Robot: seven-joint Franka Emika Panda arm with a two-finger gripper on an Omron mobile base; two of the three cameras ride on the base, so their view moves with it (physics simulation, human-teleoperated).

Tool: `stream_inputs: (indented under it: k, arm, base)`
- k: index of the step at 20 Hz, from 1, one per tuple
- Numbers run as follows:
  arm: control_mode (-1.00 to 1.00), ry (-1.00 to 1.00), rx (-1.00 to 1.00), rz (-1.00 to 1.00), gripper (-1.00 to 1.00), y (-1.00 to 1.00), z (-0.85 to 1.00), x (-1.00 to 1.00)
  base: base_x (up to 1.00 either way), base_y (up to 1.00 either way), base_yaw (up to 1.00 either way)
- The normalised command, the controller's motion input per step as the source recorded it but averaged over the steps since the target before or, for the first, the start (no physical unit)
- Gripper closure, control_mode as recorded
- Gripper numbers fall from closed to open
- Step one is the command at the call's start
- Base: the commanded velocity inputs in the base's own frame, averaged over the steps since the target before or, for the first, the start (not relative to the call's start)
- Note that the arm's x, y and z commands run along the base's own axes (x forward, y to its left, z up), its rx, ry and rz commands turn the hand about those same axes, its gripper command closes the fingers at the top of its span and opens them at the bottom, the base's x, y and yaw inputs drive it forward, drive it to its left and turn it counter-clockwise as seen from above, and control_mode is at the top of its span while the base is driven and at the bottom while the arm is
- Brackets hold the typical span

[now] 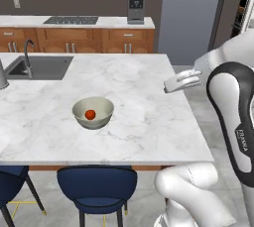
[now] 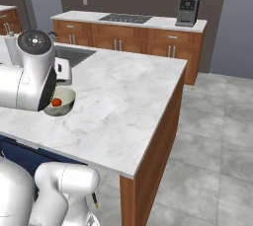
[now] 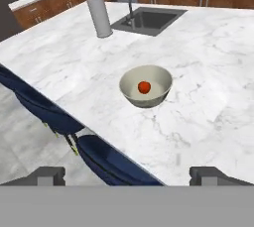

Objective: Retrieve the apple and pear from the fridge and place them into the bowl on the dining table.

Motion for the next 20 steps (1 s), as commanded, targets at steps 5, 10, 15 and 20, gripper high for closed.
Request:
stream_inputs:
  k: [5,10,15,20]
  arm:
    - [-1.0,0.0,-0.06,-0.2,-1.0,-0.32,-0.02,-0.27]
    - [-1.0,0.0,-0.02,-0.24,-1.0,-0.45,0.0,-0.15]
    - [-1.0,0.0,0.0,-0.17,-1.0,-0.5,0.0,-0.18]
    - [1.0,0.0,0.0,0.0,-1.0,0.0,0.0,-0.01]
  base:
    - [0.0,0.0,0.0]
    - [0.0,0.0,0.0]
    - [0.0,0.0,0.0]
    - [-0.04,0.0,0.0]
